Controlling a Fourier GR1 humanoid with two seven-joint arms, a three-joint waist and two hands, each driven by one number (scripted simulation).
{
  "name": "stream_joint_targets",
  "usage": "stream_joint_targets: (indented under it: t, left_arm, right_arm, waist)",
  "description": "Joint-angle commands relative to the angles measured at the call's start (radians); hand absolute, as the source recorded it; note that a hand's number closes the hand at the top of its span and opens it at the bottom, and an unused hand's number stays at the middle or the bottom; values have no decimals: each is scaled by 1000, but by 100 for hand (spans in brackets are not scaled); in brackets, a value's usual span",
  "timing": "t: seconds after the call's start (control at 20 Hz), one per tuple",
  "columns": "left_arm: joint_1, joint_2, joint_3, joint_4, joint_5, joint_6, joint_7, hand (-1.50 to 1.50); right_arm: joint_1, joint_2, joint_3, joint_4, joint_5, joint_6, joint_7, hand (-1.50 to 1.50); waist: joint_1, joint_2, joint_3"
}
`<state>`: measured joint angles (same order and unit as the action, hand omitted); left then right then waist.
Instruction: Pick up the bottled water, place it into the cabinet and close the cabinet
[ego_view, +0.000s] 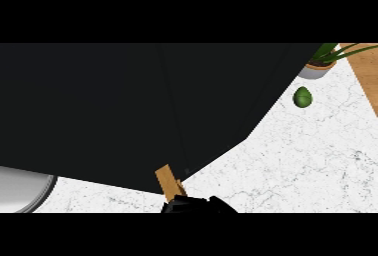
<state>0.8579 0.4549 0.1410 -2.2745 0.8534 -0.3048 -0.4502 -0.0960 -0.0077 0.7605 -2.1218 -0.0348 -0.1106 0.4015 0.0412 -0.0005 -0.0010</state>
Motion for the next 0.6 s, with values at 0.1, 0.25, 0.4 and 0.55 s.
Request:
stream_joint_targets:
  t: [0.1, 0.25, 0.4, 0.55]
  left_arm:
    - [85, -22, 88, -23, 61, -100, 18, -150]
    - [49, 4, 176, 31, 147, -122, 40, -150]
    - [97, -33, 183, -6, 152, -153, 48, -150]
    - [112, -38, 209, 6, 184, -199, 73, -150]
  right_arm:
    - [-274, 7, -138, 189, -169, -78, 26, 150]
    - [-294, 8, -277, 249, -265, 17, -13, 150]
    - [-408, 8, -346, 319, -352, -28, 7, 150]
    - [-463, 8, -422, 427, -416, 25, -28, 150]
  waist:
    - [-5, 1, 1]
    - [-17, 2, 1]
    - [-12, 1, 1]
    - [-11, 2, 1]
